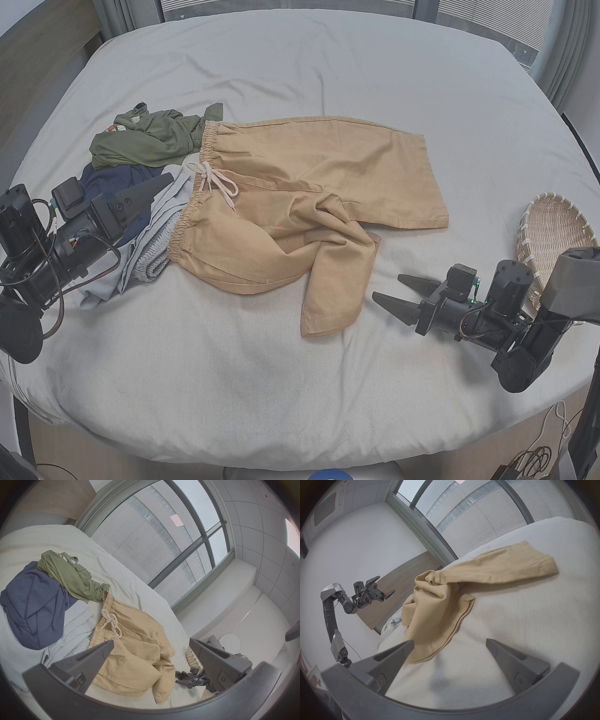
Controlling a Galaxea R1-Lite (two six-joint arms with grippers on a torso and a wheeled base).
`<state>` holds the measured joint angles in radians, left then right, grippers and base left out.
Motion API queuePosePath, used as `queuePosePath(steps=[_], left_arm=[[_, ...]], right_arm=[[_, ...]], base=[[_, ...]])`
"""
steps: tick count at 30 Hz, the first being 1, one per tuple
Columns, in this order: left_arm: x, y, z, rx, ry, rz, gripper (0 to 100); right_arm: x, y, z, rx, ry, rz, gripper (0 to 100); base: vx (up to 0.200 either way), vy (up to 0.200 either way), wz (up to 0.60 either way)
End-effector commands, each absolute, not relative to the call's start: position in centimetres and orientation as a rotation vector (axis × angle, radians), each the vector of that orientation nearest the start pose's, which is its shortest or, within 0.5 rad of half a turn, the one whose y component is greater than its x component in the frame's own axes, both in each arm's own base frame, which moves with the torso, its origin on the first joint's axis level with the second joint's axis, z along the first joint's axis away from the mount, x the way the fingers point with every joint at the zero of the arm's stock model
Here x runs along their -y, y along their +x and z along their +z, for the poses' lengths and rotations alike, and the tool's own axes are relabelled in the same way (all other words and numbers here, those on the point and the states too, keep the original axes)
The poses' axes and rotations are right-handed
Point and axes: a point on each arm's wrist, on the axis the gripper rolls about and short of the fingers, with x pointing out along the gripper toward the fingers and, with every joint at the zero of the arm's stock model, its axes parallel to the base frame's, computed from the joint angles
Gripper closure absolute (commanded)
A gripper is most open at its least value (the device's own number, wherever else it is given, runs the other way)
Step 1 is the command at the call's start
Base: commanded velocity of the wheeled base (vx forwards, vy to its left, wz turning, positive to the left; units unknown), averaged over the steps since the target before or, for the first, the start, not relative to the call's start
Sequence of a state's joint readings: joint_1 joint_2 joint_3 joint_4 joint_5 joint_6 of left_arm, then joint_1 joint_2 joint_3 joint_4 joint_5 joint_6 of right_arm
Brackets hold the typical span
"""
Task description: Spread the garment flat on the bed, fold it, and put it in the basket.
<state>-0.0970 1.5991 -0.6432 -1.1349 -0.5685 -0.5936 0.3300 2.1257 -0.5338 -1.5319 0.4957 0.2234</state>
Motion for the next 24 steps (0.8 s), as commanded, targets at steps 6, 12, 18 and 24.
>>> queuePosePath(steps=[6,12,18,24], left_arm=[[4.0,26.5,21.9,-0.019,-0.526,-0.705,0],[3.9,25.8,22.0,0.016,-0.524,-0.716,0],[4.0,25.6,22.2,0.023,-0.531,-0.724,0],[4.3,25.5,22.2,0.019,-0.529,-0.735,0]], right_arm=[[-13.3,32.4,8.5,-0.058,0.197,0.865,0],[-14.0,33.3,6.8,-0.074,0.166,0.871,0],[-14.2,34.0,6.4,-0.049,0.124,0.871,0],[-13.1,34.4,6.1,-0.043,0.098,0.857,0]], base=[[0.0,0.0,0.0],[0.0,0.0,0.0],[0.0,0.0,0.0],[0.0,0.0,0.0]])
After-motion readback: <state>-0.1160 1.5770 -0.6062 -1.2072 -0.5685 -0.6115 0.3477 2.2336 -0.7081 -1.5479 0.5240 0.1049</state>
